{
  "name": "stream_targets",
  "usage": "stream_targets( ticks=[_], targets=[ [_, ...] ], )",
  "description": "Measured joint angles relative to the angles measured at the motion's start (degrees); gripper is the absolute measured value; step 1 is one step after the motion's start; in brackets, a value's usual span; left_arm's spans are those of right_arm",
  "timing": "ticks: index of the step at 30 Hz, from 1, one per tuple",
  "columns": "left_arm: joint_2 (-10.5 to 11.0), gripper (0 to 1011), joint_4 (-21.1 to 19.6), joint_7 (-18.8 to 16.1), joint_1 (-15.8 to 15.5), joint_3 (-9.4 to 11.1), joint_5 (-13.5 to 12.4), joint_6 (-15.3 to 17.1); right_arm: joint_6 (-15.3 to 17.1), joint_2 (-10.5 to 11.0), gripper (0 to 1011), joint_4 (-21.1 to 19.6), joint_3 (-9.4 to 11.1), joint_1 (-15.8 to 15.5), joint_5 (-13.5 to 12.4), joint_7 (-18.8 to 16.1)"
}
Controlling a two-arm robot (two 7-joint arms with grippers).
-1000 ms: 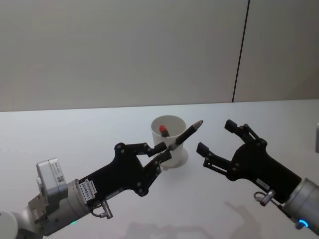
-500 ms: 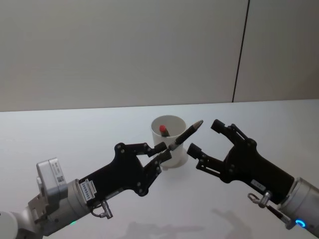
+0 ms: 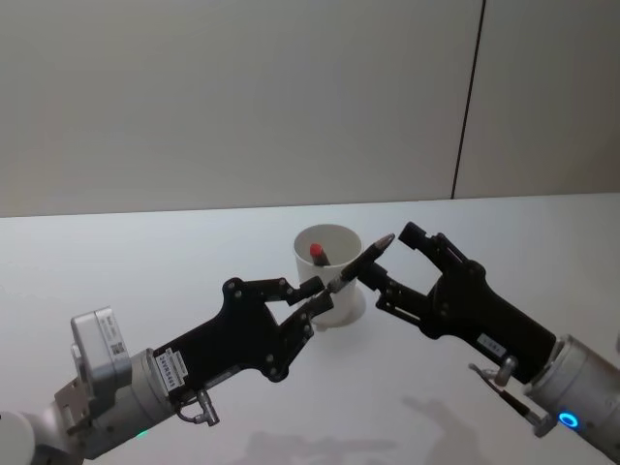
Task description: Place the pen into the pen holder.
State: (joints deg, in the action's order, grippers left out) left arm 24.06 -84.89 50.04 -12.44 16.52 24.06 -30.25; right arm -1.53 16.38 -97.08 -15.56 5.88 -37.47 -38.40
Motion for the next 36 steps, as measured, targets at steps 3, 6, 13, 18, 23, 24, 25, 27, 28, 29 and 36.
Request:
stream_targets(
  ticks=[3,6,13,18,23,24,25,27,28,29,36],
  targets=[
    [0.0,126,0.0,0.0,0.0,0.0,0.0,0.0,0.32,-0.53,1002,1.05,-0.19,0.61,-1.22,-0.42],
    [0.0,126,0.0,0.0,0.0,0.0,0.0,0.0,0.51,-0.9,1001,1.76,-0.35,1.03,-1.99,-0.8],
    [0.0,126,0.0,0.0,0.0,0.0,0.0,0.0,1.2,-2.03,1001,3.86,-0.96,2.33,-3.78,-2.35],
    [0.0,126,0.0,0.0,0.0,0.0,0.0,0.0,1.63,-2.73,907,5.01,-1.54,3.08,-4.59,-3.58],
    [0.0,126,0.0,0.0,0.0,0.0,0.0,0.0,2.05,-3.2,766,5.76,-2.03,3.59,-4.91,-4.42],
    [0.0,126,0.0,0.0,0.0,0.0,0.0,0.0,2.21,-3.32,733,5.98,-2.19,3.75,-4.95,-4.67],
    [0.0,126,0.0,0.0,0.0,0.0,0.0,0.0,2.32,-3.39,709,6.08,-2.26,3.82,-4.96,-4.84],
    [0.0,126,0.0,0.0,0.0,0.0,0.0,0.0,2.6,-3.56,680,6.37,-2.48,4.05,-4.96,-5.19],
    [0.0,126,0.0,0.0,0.0,0.0,0.0,0.0,2.69,-3.63,632,6.51,-2.59,4.14,-4.96,-5.29],
    [0.0,126,0.0,0.0,0.0,0.0,0.0,0.0,2.8,-3.68,591,6.59,-2.66,4.21,-4.95,-5.4],
    [0.0,126,0.0,0.0,0.0,0.0,0.0,0.0,3.58,-3.98,387,7.03,-3.27,4.65,-4.57,-6.06]
  ],
)
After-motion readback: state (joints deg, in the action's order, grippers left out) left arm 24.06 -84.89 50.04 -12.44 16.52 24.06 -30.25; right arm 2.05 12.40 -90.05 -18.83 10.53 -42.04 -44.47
